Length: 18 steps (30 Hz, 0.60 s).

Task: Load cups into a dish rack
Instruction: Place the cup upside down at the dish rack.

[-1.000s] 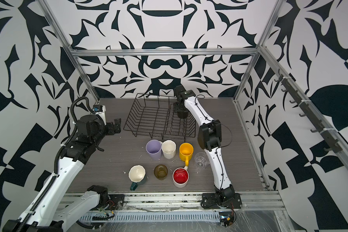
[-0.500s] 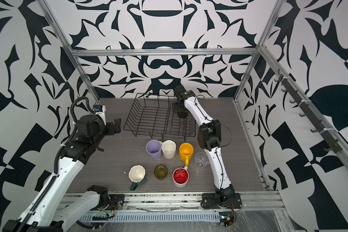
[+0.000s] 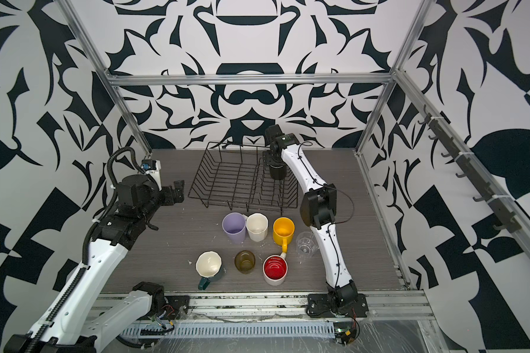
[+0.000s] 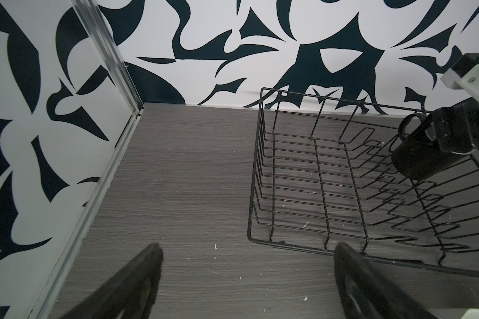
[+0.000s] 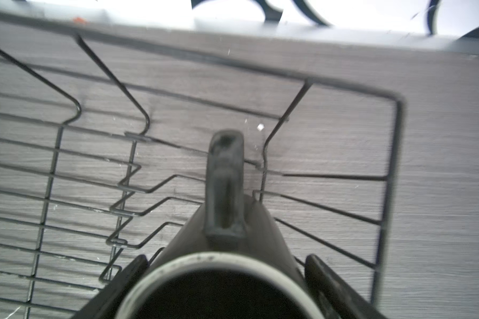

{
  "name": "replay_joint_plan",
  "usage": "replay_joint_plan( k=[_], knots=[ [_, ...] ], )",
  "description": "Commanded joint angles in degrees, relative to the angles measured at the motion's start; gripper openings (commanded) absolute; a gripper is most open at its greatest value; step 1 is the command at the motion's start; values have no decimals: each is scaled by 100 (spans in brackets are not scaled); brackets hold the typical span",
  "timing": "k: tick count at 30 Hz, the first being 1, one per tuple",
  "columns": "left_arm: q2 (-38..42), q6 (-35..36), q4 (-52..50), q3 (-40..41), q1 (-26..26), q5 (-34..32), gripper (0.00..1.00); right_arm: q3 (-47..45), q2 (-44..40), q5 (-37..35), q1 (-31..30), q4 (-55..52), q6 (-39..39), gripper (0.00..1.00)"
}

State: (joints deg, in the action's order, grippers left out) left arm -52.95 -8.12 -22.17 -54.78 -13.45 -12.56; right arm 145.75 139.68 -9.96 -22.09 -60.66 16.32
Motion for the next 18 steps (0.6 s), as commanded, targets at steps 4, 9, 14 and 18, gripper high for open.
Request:
replay_joint_plan(
  k=[4, 9, 14, 18],
  knots=[
    [39, -68, -91, 20, 36, 73, 99, 281, -185, -267, 71, -274, -112, 86],
    [39, -75, -86, 20, 36, 78, 99, 144, -163, -202, 64, -324, -86, 87],
    [39, -75, -86, 20, 36, 79, 99, 40, -110, -207, 64, -300, -59, 82],
    [30, -68, -88, 20, 36, 80, 99, 87, -149, -323, 64, -310, -65, 51]
  ],
)
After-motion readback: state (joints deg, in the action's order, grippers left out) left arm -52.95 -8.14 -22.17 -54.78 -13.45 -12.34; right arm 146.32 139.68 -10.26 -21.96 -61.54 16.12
